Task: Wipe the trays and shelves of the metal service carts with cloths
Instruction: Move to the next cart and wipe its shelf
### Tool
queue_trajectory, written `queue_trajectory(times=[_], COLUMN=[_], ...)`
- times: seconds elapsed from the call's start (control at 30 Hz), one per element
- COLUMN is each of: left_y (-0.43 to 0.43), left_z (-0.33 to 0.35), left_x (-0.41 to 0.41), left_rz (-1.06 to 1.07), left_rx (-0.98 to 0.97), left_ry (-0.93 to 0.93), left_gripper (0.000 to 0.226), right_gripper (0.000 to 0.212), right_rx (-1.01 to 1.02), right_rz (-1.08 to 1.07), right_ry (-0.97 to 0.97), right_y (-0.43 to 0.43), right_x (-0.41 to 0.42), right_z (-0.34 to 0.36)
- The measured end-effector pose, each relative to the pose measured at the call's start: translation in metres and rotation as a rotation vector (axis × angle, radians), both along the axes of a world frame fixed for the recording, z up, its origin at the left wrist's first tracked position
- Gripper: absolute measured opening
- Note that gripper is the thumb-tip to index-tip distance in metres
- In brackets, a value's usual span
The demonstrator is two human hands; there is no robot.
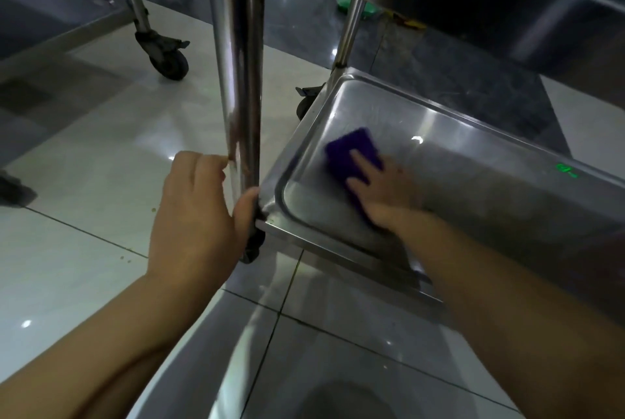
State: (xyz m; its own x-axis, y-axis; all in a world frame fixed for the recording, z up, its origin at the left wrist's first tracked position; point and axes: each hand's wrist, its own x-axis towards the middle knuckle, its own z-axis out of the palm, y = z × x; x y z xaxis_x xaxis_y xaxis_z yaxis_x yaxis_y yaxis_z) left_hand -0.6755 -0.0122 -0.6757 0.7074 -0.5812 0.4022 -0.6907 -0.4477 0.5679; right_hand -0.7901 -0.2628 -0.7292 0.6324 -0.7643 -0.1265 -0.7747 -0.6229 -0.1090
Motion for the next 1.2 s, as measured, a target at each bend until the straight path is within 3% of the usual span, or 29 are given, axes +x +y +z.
queue_trajectory(times=[0.07,0.1,0.2,0.3,0.37,0.4,0.47,0.53,0.57,0.63,0.77,0.83,0.9,0.97,1.03,1.1,1.2], left_y=[0.001,-0.001,-0.019,-0.044,-0.056,-0.06,-0.065,-0.071,-0.075,-0.083,-0.088,-0.089,-0.092,-0.097,-0.1,-0.101,-0.1], left_z=[-0.005,-0.008,-0.016,-0.023,-0.033,-0.038,-0.043,-0.043,-0.042,-0.039,-0.042,-0.041,-0.038,-0.037,-0.037,-0.039,-0.043], left_x=[-0.01,-0.017,-0.037,-0.043,-0.041,-0.041,-0.048,-0.058,-0.064,-0.074,-0.073,-0.068,-0.068,-0.072,-0.077,-0.081,-0.081], left_rz=[-0.115,-0.221,-0.525,-0.587,-0.586,-0.58,-0.549,-0.504,-0.484,-0.462,-0.466,-0.475,-0.476,-0.464,-0.455,-0.472,-0.497], left_rx=[0.034,0.087,0.35,0.488,0.57,0.612,0.645,0.67,0.692,0.74,0.81,0.809,0.786,0.758,0.733,0.719,0.735], left_ry=[-0.25,-0.343,-0.405,-0.271,-0.211,-0.2,-0.21,-0.236,-0.245,-0.266,-0.271,-0.267,-0.254,-0.238,-0.227,-0.208,-0.219], left_gripper=[0.021,0.016,0.009,0.022,0.037,0.044,0.058,0.065,0.062,0.053,0.056,0.057,0.056,0.053,0.049,0.047,0.051], right_gripper=[0.057,0.059,0.059,0.058,0.057,0.057,0.057,0.058,0.059,0.058,0.056,0.052,0.051,0.053,0.055,0.056,0.055], right_rx=[0.036,0.031,0.039,0.043,0.017,-0.016,-0.043,0.04,0.065,0.051,0.034,0.043,-0.015,0.046,0.088,0.078,0.027], right_rz=[-0.313,-0.344,-0.071,0.283,0.305,0.207,-0.189,-0.58,-0.657,-0.552,0.1,0.201,-0.066,-0.537,-0.75,-0.635,-0.152], right_ry=[0.017,0.049,0.078,0.016,0.05,0.086,0.139,0.092,0.091,0.136,0.047,0.042,0.078,0.044,0.047,0.07,0.023], right_y=[-0.016,-0.014,0.013,0.04,0.024,0.009,-0.025,-0.046,-0.047,-0.037,-0.014,-0.022,-0.043,-0.062,-0.062,-0.044,0.001], right_x=[-0.01,-0.013,-0.025,-0.061,-0.087,-0.099,-0.12,-0.126,-0.123,-0.109,-0.119,-0.142,-0.165,-0.17,-0.15,-0.124,-0.115], right_z=[0.003,0.003,0.001,-0.005,-0.002,-0.001,0.002,0.006,0.004,0.0,-0.008,-0.005,-0.003,-0.001,0.002,0.003,-0.002])
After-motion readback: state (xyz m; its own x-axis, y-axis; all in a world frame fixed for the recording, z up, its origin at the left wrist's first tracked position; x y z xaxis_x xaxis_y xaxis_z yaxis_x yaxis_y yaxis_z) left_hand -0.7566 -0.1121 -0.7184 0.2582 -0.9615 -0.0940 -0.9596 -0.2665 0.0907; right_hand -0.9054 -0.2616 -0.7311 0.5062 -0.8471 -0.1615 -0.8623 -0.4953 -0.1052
